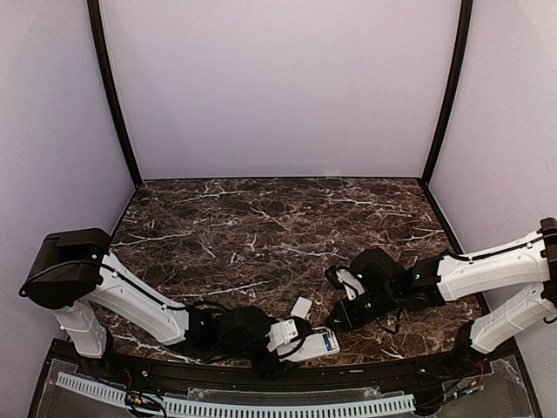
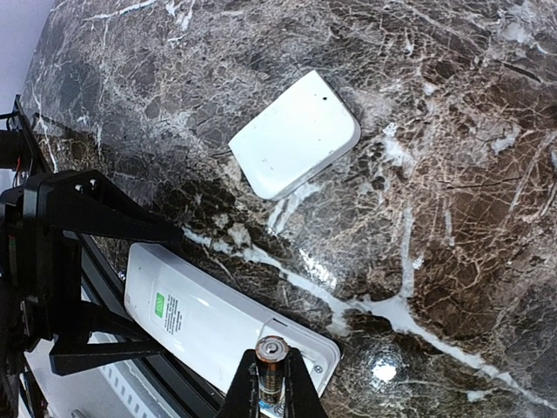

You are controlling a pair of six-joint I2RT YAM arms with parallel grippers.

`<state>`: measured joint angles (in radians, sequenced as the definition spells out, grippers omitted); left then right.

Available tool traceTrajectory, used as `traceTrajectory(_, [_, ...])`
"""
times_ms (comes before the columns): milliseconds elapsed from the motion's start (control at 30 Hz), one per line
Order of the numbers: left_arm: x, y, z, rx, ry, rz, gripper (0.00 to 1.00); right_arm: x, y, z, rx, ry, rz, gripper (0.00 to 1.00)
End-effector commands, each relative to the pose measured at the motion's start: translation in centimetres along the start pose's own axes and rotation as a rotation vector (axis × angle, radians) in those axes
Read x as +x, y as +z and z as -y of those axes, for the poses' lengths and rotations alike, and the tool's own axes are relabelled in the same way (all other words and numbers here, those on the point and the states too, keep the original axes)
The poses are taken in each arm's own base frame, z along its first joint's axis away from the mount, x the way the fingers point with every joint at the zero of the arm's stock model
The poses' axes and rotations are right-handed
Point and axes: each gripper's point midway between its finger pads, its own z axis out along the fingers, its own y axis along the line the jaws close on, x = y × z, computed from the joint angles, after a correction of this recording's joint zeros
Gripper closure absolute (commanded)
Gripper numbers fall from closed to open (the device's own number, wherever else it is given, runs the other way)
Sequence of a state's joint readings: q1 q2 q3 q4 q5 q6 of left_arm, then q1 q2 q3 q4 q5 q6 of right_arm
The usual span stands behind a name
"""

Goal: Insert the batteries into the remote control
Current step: Hold the remote control without the battery cover at the center of the board.

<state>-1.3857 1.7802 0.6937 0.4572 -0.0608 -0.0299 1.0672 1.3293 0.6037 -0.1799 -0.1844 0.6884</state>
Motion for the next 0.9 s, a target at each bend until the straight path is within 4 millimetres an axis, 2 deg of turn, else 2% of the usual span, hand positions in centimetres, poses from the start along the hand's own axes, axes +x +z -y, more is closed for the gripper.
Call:
traceTrajectory(0, [0.6,0.3,-0.3,-0.021,0.009,-0.033,0.21,-0.6,-0.6,-1.1,-0.028,-0.024,0.022,1.0])
traceTrajectory(67, [1.3,0.3,-0.2,-0.011,0.004,-0.049,0.27,-0.5,-0.6,-1.0,-0.027,-0.012,0.024,1.0])
traceTrajectory(167, [1.9,0.3,0.1,0.005,-0.008,-0.065,0.43,-0.1,-0.2,-0.6,-0.022,0.023,0.029,1.0])
traceTrajectory(367, [2.8,0.2,0.4,0.021,-0.034,-0.091,0.6,0.0,-0.2,-0.5,0.039,-0.007,0.062,1.0])
traceTrajectory(533, [3.2,0.1,0.3,0.014,-0.048,-0.1,0.77,0.7,0.2,0.8,0.082,-0.003,0.068,1.0])
traceTrajectory(667, [3.3,0.1,0.4,0.019,-0.049,-0.103,0.84,0.7,0.4,1.0,0.09,-0.024,0.077,1.0])
traceTrajectory(867, [3.4,0.1,0.3,0.014,-0.053,-0.104,0.86,0.7,0.9,1.1,0.087,-0.038,0.083,1.0])
